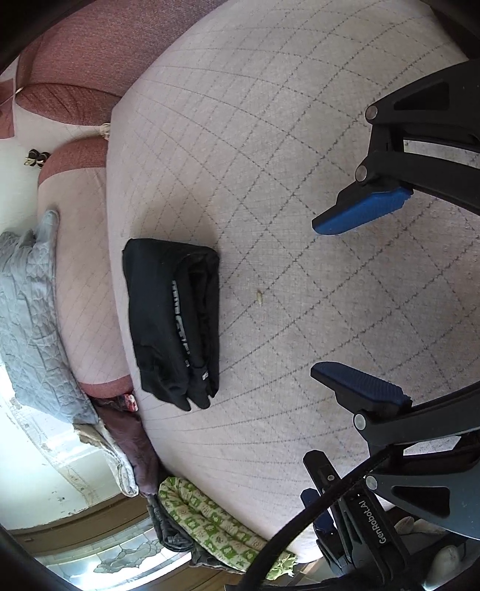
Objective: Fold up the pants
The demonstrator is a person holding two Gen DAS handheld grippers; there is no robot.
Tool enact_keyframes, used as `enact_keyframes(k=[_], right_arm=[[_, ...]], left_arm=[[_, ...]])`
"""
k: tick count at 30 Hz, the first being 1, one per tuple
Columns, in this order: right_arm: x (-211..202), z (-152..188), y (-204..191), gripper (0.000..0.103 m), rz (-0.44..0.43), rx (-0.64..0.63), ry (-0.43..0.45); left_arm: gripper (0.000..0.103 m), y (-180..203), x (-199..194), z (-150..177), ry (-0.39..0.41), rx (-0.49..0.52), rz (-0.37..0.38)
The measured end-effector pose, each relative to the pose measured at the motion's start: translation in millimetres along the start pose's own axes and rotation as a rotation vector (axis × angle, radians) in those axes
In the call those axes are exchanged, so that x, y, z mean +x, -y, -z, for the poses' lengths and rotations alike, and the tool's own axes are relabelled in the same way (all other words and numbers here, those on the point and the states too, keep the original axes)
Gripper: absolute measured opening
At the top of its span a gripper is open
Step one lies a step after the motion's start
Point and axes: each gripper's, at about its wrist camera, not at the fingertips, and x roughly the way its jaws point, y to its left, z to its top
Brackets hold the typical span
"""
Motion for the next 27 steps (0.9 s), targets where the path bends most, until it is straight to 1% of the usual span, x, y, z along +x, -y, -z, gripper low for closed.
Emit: enact_keyframes(k=[4, 12, 24, 27], right_arm=[[4.3, 1.6, -2.2, 0.076, 0.010, -0.011, -0.008], [9.9, 2.9, -5.2, 0.077, 0.017, -0.016, -0.020], [8.0, 3.4, -8.4, 0.078, 0.027, -0.034, -0.001], [6.9, 3.7, -9.4, 0.078, 0.031, -0.038, 0.004]], left_arm=[[0.070, -0.3, 7.3, 2.8, -0.018, -0.001, 0.000], [0.071, -1.7, 7.3, 2.4, -0.014, 0.011, 0.007], [0.073, -3.3, 7.5, 2.2, -0.019, 0.011, 0.016], [0.076, -1.8, 7.6, 3.3, -0.022, 0.012, 0.021]])
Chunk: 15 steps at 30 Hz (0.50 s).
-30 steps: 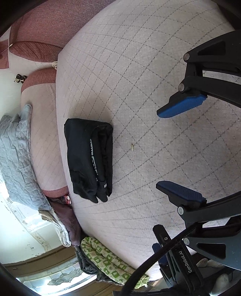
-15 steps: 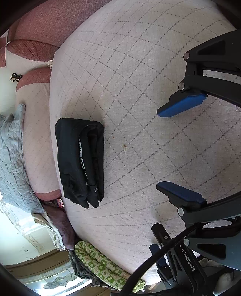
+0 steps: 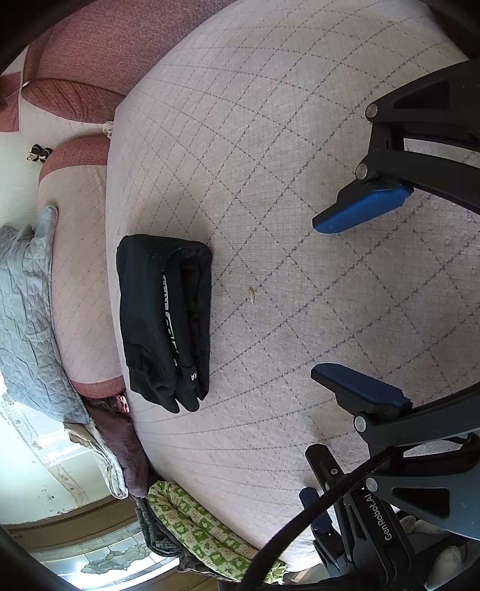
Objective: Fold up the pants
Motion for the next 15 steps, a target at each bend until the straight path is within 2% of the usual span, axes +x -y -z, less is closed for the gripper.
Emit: enact_keyframes(k=[10, 15], right_arm=[[2.8, -1.7, 6.2, 0.079, 0.006, 0.009, -0.006], [-0.2, -3.4, 5.9, 0.082, 0.043, -0.011, 0.023]], left_arm=[[0.081, 5.5, 2.2, 2.1, 0.002, 0.020, -0.006], [0.082, 5.0, 2.6, 4.9, 0.065, 0.047, -0.005]])
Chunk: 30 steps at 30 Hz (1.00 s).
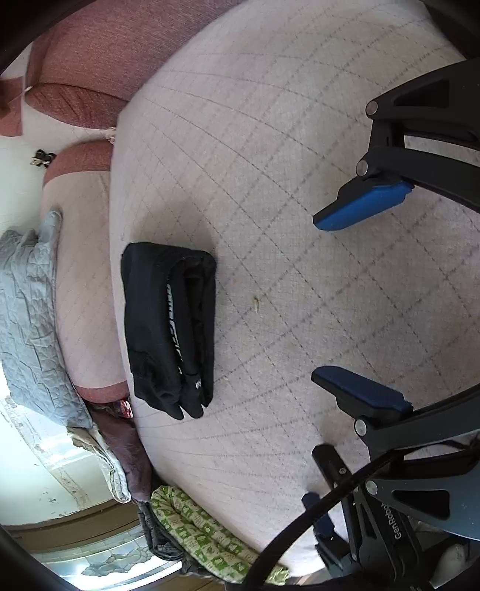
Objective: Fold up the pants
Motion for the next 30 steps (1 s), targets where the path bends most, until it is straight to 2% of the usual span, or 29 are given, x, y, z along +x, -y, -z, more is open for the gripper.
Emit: enact_keyframes(k=[5, 9, 15, 20, 21, 24, 26, 28, 30], right_arm=[[-12.1, -5.3, 1.4, 0.082, -0.023, 0.025, 0.029], [-34.6, -4.6, -1.6, 0.082, 0.002, -0.003, 0.091], [-67.1, -9.8, 5.7, 0.082, -0.024, 0.059, 0.175], [-98.9, -14.0, 5.0, 0.082, -0.004, 0.046, 0.234], [-106.4, -17.8, 3.8, 0.082, -0.011, 0.043, 0.230], [-138.8, -41.8, 5.8, 0.083, -0.131, 0.103, 0.214], [-157.7, -64.5, 10.9, 0.093, -0.198, 0.150, 0.253], [-162.7, -76.4, 13.1, 0.094, -0.172, 0.167, 0.301], [-157.0, -88.0, 13.7, 0.094, -0.104, 0.155, 0.317]], left_arm=[[0.082, -2.3, -16.7, 1.4, 0.051, -0.031, -0.020], [0.082, -2.7, -44.2, -6.2, 0.107, -0.030, -0.059], [0.082, -0.9, -104.8, -20.9, 0.230, -0.013, -0.080], [0.082, 11.7, -146.4, -32.8, 0.302, 0.013, -0.059], [0.082, 15.2, -151.7, -37.1, 0.315, 0.022, -0.056], [0.082, 26.4, -167.6, -56.8, 0.387, 0.046, -0.059], [0.083, 30.1, -170.3, -72.7, 0.428, 0.036, -0.058], [0.087, 32.4, -166.8, -85.8, 0.460, 0.022, -0.047], [0.087, 35.8, -156.4, -94.2, 0.464, 0.024, -0.050]])
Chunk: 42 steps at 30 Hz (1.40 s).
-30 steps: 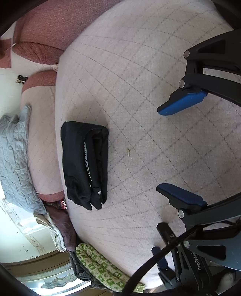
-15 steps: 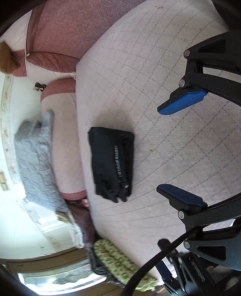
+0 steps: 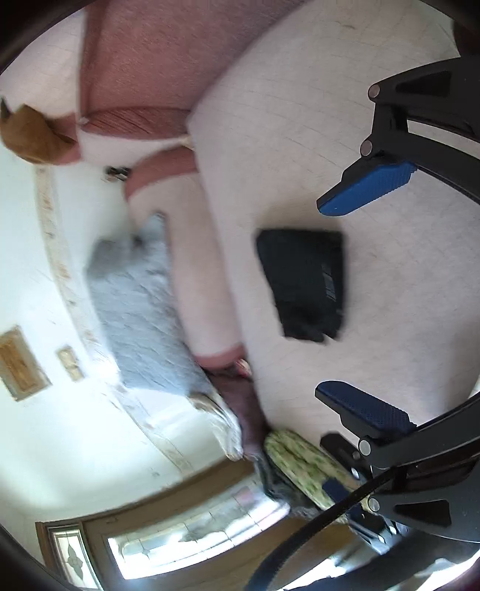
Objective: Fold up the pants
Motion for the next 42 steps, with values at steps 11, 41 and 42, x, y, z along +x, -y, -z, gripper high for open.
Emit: enact_keyframes(k=[11, 41, 42], right_arm=[[116.2, 1.3, 42.3, 0.094, 0.134, -0.019, -0.097], [189.1, 34.2, 71.6, 0.092, 0.173, 0.021, -0.297], [190.7, 35.5, 70.8, 0.092, 0.173, 0.015, -0.302]], left_arm=[[0.087, 1.5, 101.7, 19.9, -0.114, 0.028, -0.041], [0.087, -50.2, 217.7, 76.8, -0.392, -0.166, -0.171], [0.087, -50.9, 213.5, 73.7, -0.389, -0.169, -0.169]])
